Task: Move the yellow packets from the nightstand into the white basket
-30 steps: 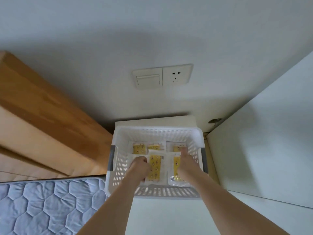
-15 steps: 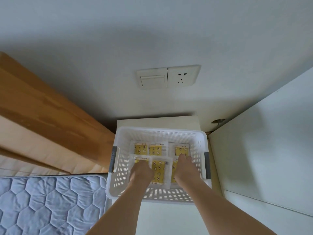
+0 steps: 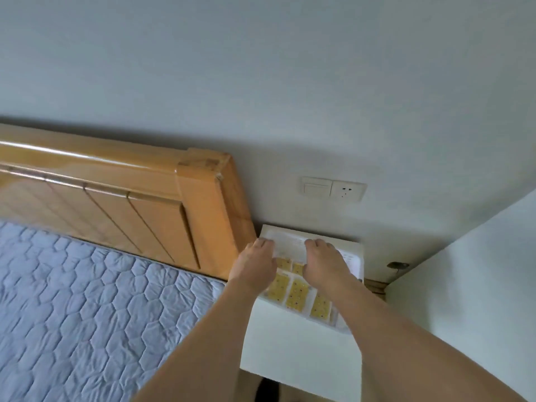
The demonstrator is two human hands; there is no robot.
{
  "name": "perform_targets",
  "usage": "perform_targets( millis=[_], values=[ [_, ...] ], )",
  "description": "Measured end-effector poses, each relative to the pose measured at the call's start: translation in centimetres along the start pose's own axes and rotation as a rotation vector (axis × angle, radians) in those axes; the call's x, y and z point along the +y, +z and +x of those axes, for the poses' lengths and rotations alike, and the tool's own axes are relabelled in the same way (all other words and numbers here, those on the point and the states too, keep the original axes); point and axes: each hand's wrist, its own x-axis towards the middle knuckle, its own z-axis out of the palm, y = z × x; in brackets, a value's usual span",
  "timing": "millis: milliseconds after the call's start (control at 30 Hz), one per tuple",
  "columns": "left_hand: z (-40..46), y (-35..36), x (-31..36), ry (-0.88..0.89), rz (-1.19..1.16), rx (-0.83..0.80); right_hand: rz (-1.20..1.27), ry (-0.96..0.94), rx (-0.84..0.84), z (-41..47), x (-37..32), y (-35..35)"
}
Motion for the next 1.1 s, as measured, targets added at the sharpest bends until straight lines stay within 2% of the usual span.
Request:
perform_targets(
  millis=[100, 333, 567, 833, 1100],
  values=[
    [-4.1, -3.4, -1.0, -0.090, -0.006, 0.164, -0.028, -0.176, -0.003, -1.0, -3.5, -1.9],
    [-16.7, -7.2, -5.6, -0.330, 0.009, 0.348, -0.096, -0.464, -0.066, -6.2, -13.5, -3.0],
    [-35.1, -9.1, -11.5, -0.684, 0.012, 0.564, -0.180, -0.759, -0.187, -17.0, -27.0, -0.6],
    [-67.3, -6.0, -15.2, -1.107, 0.015, 0.738, -0.254, -1.164, -0.284, -39.9, -42.2, 7.1],
    [-101.8, 0.5, -11.0, -1.543, 0.092, 0.861, -0.198, -1.571, -0.361, -70.2, -52.4, 15.0]
  ],
)
